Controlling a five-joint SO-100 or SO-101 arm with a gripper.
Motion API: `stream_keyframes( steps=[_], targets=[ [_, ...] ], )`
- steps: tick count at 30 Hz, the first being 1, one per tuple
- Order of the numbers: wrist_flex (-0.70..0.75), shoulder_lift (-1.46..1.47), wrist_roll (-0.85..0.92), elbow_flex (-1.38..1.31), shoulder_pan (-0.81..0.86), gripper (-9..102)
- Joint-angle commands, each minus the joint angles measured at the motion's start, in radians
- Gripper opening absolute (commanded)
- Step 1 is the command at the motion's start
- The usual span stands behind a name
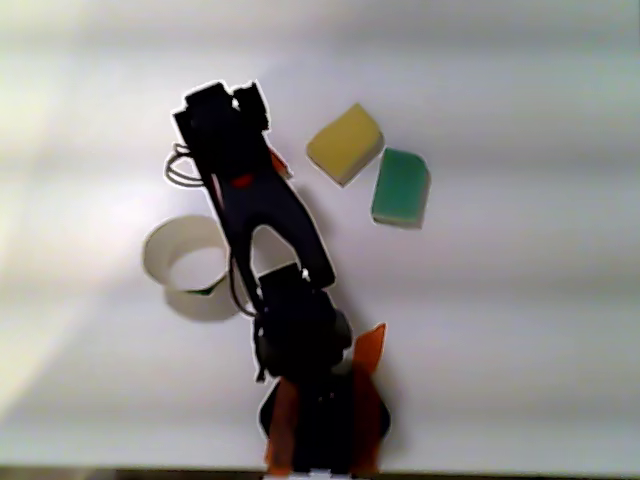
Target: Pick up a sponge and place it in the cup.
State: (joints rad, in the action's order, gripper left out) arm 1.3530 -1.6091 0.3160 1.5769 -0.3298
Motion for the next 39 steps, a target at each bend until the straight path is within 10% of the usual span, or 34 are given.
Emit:
stream_keyframes(
  steps=[1, 9, 23, 39],
  targets=[
    [-0.023, -0.060, 0.063, 0.043, 0.011, 0],
    [-0.011, -0.046, 0.117, 0.037, 0.023, 2],
    [-0.075, -0.018, 0.179, -0.006, 0.005, 45],
    [-0.278, 0.074, 0.235, 0.129, 0.009, 42]
  ],
)
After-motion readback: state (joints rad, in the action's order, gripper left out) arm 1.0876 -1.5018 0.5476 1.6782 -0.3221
